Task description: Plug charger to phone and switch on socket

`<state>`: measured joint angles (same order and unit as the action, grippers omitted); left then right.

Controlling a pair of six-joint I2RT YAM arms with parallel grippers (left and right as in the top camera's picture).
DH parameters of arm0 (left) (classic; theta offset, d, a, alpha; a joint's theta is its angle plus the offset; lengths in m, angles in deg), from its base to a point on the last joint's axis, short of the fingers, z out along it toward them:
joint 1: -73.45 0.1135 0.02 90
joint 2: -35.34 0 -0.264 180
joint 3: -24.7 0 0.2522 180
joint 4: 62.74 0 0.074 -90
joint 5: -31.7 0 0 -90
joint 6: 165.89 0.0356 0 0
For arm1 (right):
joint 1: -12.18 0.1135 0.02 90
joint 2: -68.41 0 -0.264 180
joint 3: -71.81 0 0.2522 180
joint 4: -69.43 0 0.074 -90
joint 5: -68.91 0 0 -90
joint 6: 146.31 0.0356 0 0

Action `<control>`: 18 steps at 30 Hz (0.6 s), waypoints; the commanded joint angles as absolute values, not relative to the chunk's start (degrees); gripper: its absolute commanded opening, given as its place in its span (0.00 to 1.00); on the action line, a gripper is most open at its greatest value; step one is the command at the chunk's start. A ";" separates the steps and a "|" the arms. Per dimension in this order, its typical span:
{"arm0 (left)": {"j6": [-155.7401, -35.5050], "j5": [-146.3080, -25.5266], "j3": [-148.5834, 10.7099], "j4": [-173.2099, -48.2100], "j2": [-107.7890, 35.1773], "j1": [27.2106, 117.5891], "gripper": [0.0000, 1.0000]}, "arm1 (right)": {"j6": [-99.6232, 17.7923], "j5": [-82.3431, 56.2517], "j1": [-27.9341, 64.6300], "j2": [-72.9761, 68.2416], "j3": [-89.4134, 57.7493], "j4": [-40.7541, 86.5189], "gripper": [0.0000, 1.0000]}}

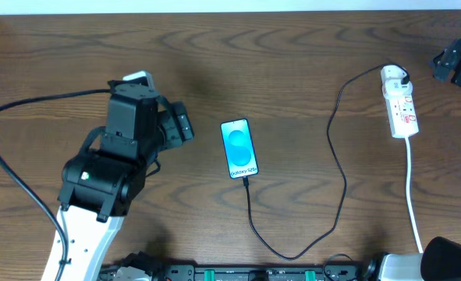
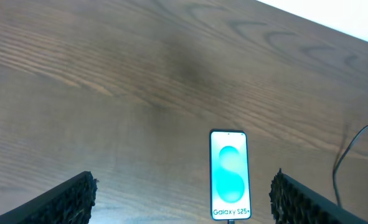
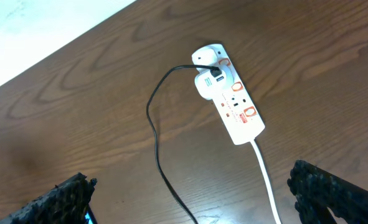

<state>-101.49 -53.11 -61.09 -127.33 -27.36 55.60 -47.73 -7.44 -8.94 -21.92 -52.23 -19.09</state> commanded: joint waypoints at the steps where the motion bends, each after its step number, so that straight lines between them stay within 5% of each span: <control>1: -100.97 -50.92 -56.83 -126.63 -22.00 55.87 0.89 | -47.12 -7.07 -8.39 -21.55 -52.67 -19.14 0.99; 18: -100.97 -48.45 -9.97 -78.68 15.33 62.79 0.89 | -47.14 -7.07 -8.39 -21.55 -52.67 -19.14 0.99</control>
<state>-101.38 -48.96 -16.39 -85.15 10.30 61.07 -47.63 -7.44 -8.94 -21.92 -52.21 -19.07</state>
